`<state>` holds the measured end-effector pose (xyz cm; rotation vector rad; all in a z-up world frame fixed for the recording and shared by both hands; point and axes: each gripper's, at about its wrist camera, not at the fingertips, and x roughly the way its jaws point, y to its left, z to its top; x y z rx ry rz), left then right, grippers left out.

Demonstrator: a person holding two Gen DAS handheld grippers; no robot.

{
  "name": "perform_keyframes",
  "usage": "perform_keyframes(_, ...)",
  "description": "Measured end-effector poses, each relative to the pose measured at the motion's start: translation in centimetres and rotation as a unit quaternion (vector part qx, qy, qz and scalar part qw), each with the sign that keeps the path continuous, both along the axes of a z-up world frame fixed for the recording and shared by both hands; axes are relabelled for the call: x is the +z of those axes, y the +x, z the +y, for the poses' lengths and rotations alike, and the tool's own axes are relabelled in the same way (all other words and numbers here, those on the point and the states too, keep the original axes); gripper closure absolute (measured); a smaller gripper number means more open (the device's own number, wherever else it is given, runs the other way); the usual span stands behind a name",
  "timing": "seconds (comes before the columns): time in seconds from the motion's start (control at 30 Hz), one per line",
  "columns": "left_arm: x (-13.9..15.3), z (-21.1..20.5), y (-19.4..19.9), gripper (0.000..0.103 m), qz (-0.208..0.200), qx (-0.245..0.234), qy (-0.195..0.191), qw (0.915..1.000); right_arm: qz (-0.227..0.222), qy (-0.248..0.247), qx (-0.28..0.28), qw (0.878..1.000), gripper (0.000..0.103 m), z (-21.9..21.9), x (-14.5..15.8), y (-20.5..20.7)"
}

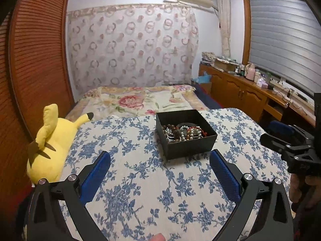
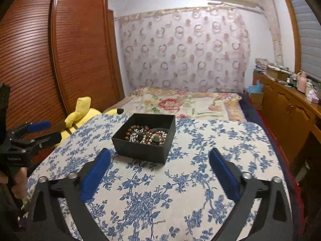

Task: Organize jewelry

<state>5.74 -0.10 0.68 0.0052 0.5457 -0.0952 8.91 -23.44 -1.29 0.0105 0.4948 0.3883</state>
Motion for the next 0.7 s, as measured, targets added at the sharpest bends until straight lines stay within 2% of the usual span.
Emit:
perform_keyframes(0.27, 0.0, -0.2, -1.0, 0.008, -0.006, 0.024, 0.01, 0.9997, -0.012, -0.007, -0.027, 1.0, 0.002, -0.1, 0.4, -1.5)
perform_keyframes(0.7, -0.3, -0.4, -1.0, 0.008, -0.008, 0.022, 0.001, 0.9997, -0.011, -0.012, -0.041, 0.999, 0.002, 0.1, -0.3, -1.7)
